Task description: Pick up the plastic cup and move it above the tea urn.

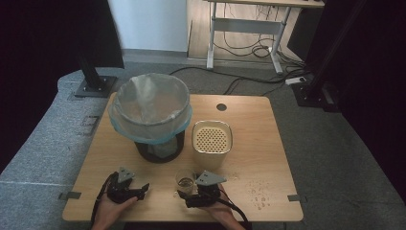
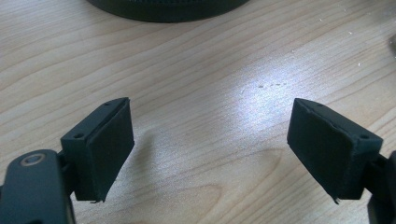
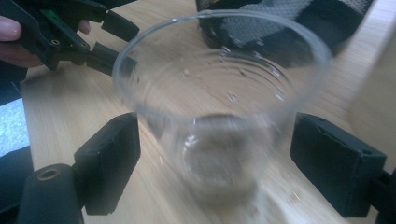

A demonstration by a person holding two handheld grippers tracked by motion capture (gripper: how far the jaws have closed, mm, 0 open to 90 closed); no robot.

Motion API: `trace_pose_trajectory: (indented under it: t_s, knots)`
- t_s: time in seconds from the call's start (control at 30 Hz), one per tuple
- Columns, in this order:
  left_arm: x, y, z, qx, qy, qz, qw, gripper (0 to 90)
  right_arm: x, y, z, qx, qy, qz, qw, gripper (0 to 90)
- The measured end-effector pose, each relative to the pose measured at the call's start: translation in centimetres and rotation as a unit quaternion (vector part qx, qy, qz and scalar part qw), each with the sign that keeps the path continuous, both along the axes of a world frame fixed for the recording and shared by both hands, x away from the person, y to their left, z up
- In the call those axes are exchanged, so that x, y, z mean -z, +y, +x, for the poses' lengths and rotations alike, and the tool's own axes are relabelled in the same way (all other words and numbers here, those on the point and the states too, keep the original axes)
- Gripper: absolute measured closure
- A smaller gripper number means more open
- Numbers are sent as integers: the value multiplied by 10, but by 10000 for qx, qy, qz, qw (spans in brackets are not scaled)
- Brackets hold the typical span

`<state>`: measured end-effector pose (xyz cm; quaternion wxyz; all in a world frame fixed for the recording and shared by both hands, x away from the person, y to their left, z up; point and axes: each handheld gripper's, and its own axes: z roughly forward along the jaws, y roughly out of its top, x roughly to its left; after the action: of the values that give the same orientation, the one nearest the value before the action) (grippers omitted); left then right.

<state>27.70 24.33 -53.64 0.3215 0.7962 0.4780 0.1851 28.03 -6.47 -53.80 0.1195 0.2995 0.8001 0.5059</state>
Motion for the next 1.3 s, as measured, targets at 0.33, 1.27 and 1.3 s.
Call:
trace_pose_trajectory:
  t_s: [0.33, 1.27, 1.3]
  knots:
    - [2, 1, 1, 10, 47, -19, 10000, 143, 0, 9, 10, -48, -265, -2, 9996, 354]
    - [4, 2, 2, 16, 143, -1, 9999, 145, -126, -116, 11, 1008, -1105, 1118, 9824, 353]
    - [5, 2, 2, 18, 150, 10, 9999, 145, -131, -118, 15, 1043, -1122, 1126, 9818, 353]
